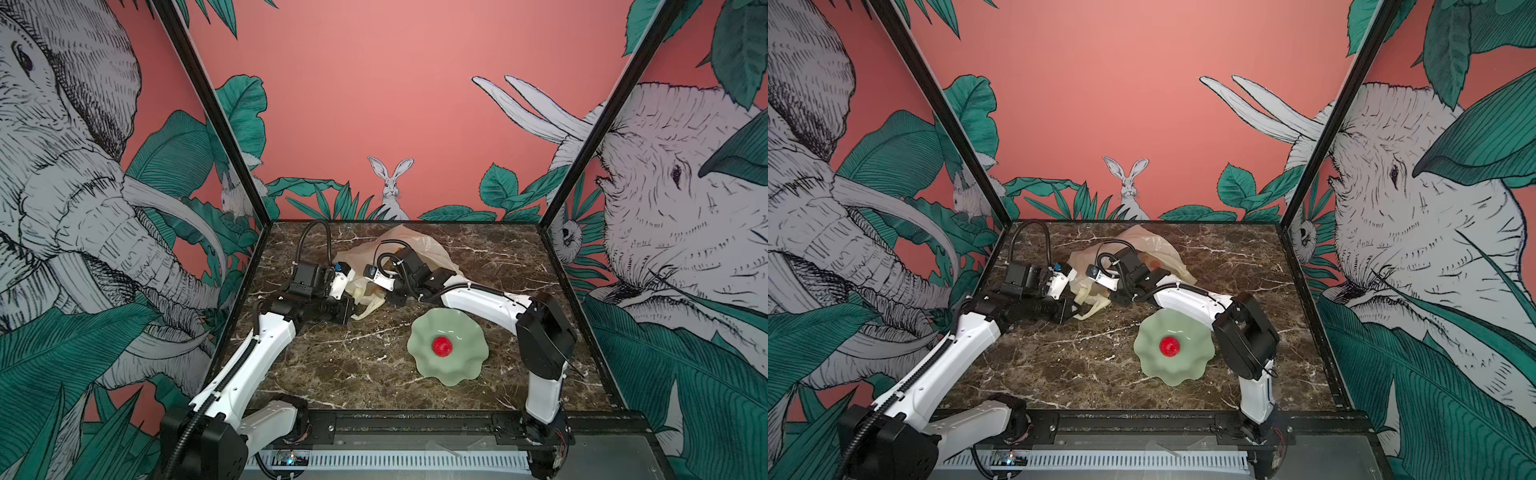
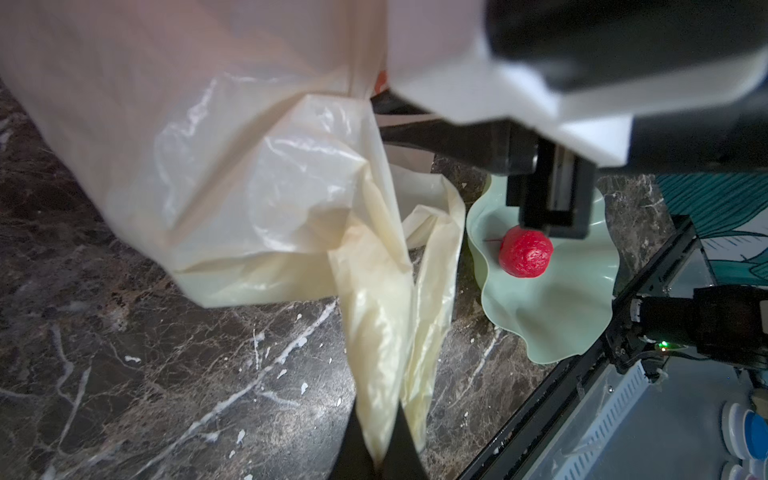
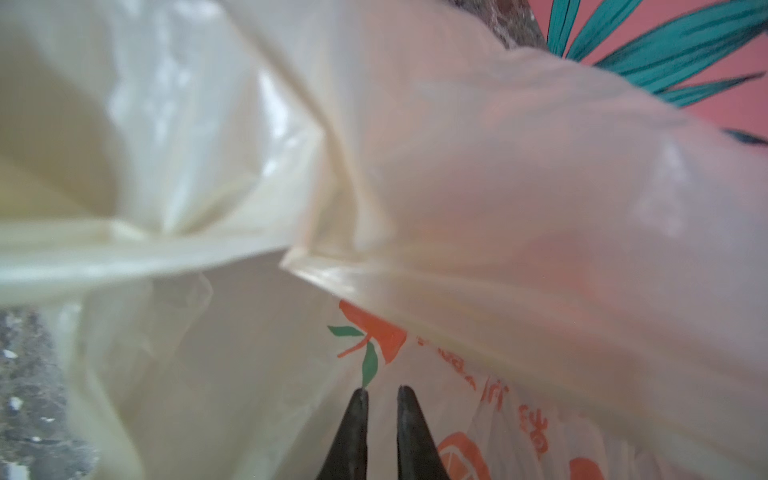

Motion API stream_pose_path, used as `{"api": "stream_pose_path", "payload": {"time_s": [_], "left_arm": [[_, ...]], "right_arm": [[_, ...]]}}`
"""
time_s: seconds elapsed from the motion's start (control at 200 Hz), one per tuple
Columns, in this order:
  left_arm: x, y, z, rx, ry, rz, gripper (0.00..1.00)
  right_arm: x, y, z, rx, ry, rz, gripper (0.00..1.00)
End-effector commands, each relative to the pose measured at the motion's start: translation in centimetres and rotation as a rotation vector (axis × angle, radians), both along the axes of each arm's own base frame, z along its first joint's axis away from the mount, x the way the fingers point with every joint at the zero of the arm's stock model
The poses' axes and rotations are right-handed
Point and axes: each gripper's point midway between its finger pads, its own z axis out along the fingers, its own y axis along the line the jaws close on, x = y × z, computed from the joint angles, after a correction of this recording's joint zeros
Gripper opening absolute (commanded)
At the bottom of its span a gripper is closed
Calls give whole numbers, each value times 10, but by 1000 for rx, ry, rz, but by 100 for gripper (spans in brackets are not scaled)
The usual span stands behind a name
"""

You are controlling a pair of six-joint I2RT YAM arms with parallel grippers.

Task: Take fruits out of the plastic bag
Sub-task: Take out the fake fruit from the plastic bag.

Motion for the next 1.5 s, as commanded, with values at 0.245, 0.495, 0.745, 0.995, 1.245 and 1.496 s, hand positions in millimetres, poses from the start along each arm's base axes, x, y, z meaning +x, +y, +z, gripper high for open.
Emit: {"api": "stream_pose_path", "payload": {"time_s": [0.245,0.495,0.745,0.995,1.245,1.496], "left_arm": [[11,-3,23,-1,-69,-17,0],[18,-4,27,14,-79,-23,0],[25,-6,28,19,-72,-24,0],[25,-7,29,16,-74,-26,0],[25,-7,32,19,-89,-41,0],[30,-12,33,11,-85,-57,0]], "right_arm": [[29,-1,-25,-90,-154,163,9],[50,-22,-17,-49,-145,115,13],[35,-44,-1,-65,-197,151,13],[32,-65,-19,-172,-181,166,5],[58,-61,-30,-209,-233,155,1],[91,-57,-33,-252,-299,100,1]]}}
